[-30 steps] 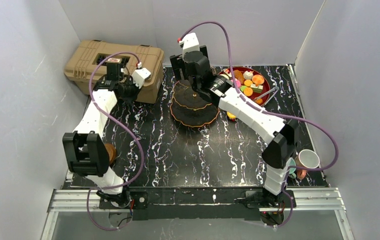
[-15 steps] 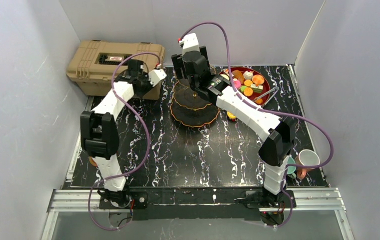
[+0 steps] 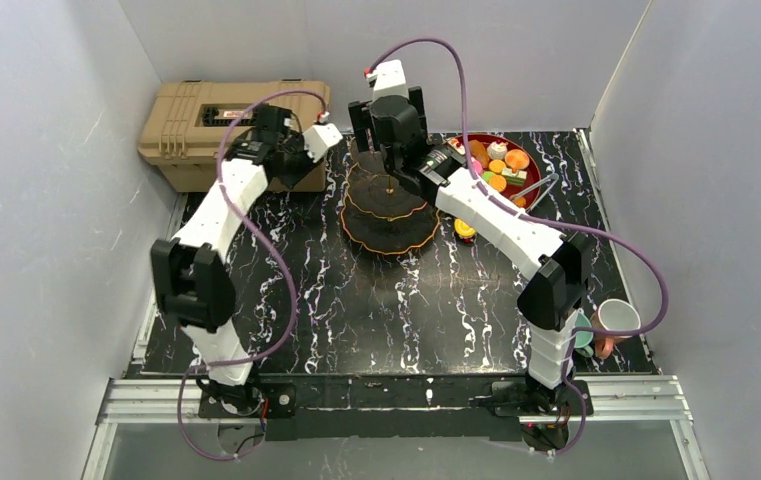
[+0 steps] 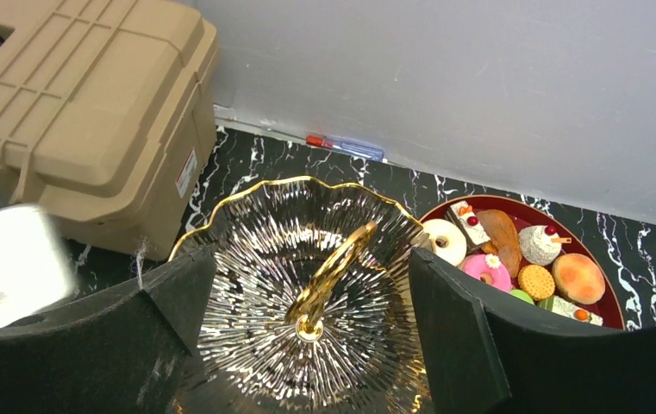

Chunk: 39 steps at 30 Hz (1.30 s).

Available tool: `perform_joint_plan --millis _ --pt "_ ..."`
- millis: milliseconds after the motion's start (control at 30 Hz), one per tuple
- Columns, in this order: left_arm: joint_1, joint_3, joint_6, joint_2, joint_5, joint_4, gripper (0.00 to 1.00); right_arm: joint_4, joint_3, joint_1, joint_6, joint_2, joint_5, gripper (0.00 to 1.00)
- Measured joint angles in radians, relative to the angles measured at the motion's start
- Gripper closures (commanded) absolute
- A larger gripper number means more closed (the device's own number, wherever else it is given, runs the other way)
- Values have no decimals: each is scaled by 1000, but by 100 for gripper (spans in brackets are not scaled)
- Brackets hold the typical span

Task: Serve the afternoon tea
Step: Move the desert table to the center of the board, then adjust the desert table at the center of the board.

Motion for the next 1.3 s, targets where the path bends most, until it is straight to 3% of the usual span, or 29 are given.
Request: perform_joint_plan --millis 200,300,400,533,567,733,1100,1300 --pt "16 -62 -132 -315 129 -171 35 -25 45 0 24 5 16 15" --pt "23 -113 -203 -467 182 -226 23 -30 89 0 26 24 19 29" --pt "31 -158 -257 -547 210 -274 15 -32 93 0 16 31 26 51" --pt "50 -204 -314 -571 222 -320 7 -42 97 0 0 44 50 51" --pt "54 -210 -325 -570 222 -328 6 -45 100 0 -6 47 57 54" --pt "64 -225 -367 -576 222 -340 6 -54 117 0 -28 54 82 97" --pt "66 -237 -404 -623 217 -343 8 -52 127 18 -14 54 47 99" --pt "66 -275 -449 -651 200 -322 7 -132 216 117 -46 57 49 99"
